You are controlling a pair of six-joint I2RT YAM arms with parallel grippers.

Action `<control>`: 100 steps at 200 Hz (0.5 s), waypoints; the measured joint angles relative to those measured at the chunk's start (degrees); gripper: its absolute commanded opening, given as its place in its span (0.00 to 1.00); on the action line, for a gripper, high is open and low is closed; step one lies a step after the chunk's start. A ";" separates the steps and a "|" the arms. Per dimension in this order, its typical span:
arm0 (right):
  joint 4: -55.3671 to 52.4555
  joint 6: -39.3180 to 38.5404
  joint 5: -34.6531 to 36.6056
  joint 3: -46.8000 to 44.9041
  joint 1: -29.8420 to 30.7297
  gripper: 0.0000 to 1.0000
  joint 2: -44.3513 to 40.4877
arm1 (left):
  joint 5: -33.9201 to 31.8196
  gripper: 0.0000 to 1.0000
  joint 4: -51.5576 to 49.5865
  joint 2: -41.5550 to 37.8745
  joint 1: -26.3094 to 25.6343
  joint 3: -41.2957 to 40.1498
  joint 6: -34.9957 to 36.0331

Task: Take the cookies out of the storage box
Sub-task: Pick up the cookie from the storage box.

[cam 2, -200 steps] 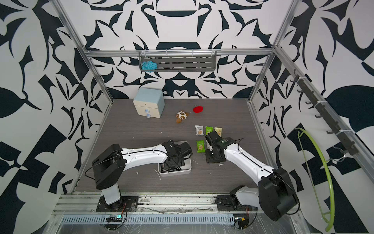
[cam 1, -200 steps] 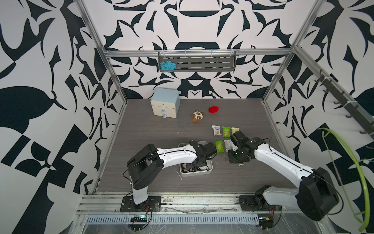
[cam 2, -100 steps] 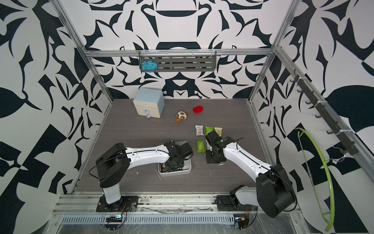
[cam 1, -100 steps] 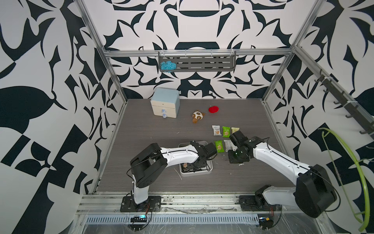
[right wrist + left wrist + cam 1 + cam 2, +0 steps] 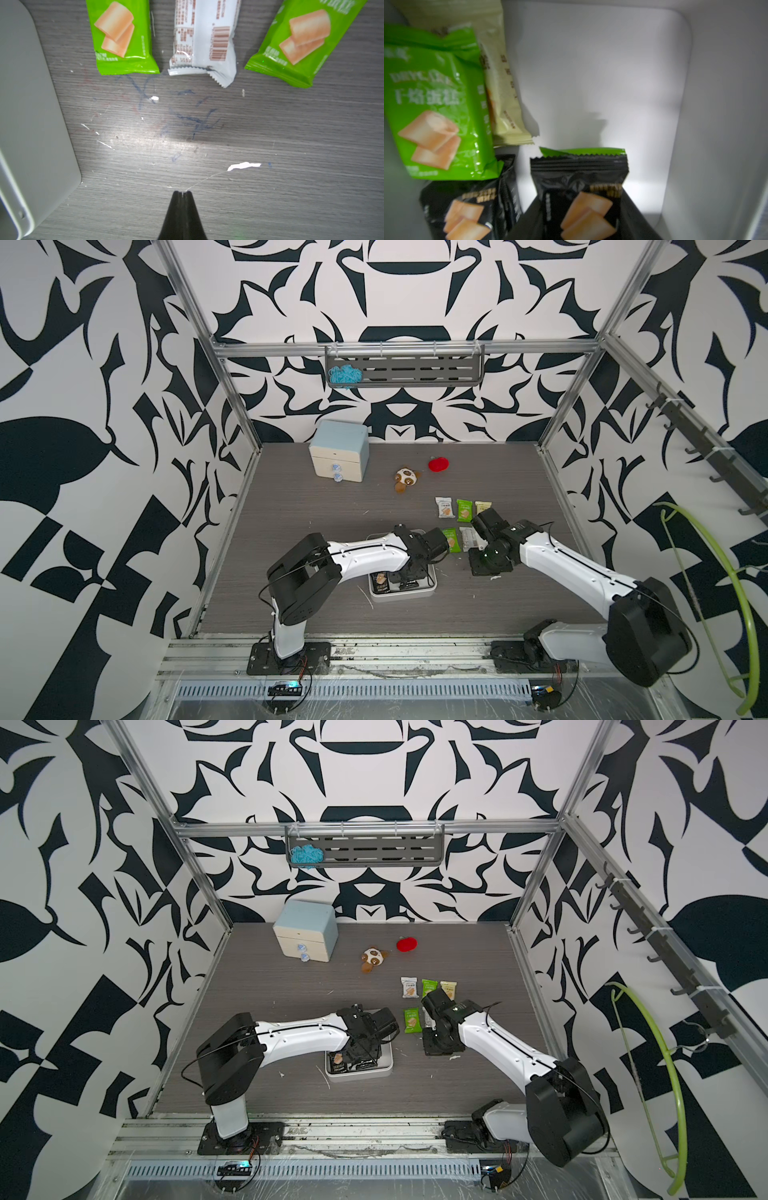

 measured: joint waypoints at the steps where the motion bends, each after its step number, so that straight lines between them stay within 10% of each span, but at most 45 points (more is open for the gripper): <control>1: 0.00 0.00 0.00 0.00 0.00 0.03 0.00 | 0.02 0.48 0.00 0.00 0.07 0.02 -0.04; 100: 0.00 -0.31 0.02 0.02 -0.04 0.03 1.05 | 0.20 0.46 -0.83 0.02 5.22 6.23 4.79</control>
